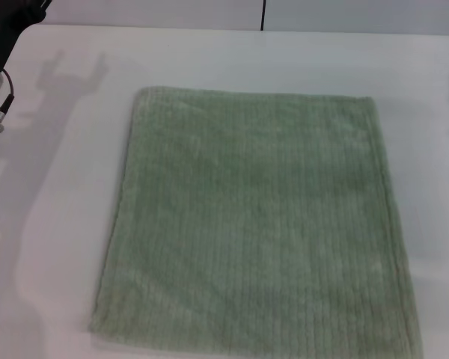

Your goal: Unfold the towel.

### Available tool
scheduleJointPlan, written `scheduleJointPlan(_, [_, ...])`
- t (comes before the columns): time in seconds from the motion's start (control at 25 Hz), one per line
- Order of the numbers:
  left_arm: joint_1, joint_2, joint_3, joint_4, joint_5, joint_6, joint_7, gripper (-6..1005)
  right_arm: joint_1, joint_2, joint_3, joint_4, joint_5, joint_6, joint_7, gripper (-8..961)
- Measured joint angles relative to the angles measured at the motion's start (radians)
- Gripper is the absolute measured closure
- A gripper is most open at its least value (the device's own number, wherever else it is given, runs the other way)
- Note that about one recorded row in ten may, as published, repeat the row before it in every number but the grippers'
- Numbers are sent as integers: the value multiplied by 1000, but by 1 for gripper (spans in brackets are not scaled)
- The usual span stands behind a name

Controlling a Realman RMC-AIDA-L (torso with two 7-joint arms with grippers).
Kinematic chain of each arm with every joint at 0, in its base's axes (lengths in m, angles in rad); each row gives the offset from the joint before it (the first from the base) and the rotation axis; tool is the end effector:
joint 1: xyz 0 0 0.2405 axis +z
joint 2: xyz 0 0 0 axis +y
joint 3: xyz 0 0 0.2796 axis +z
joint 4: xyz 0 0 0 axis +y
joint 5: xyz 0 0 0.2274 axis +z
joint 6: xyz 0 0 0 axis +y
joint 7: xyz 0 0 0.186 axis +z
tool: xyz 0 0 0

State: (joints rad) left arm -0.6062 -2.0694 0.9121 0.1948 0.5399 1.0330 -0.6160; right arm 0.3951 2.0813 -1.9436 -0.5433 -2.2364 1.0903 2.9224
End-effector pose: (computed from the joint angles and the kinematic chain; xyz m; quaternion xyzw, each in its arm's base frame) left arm -0.3156 0.4694 0.0169 -0.6596 -0.2889 -0.4023 0.5654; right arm 0.3048 0.4298 0.0248 -0.5616 0.2029 0.3378 0.7275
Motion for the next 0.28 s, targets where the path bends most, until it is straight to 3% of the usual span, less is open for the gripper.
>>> scheduleJointPlan(0.28, [-21,-8,-1,-11,-60,-45,87,139,42,-4,9,63,0,10,29,331])
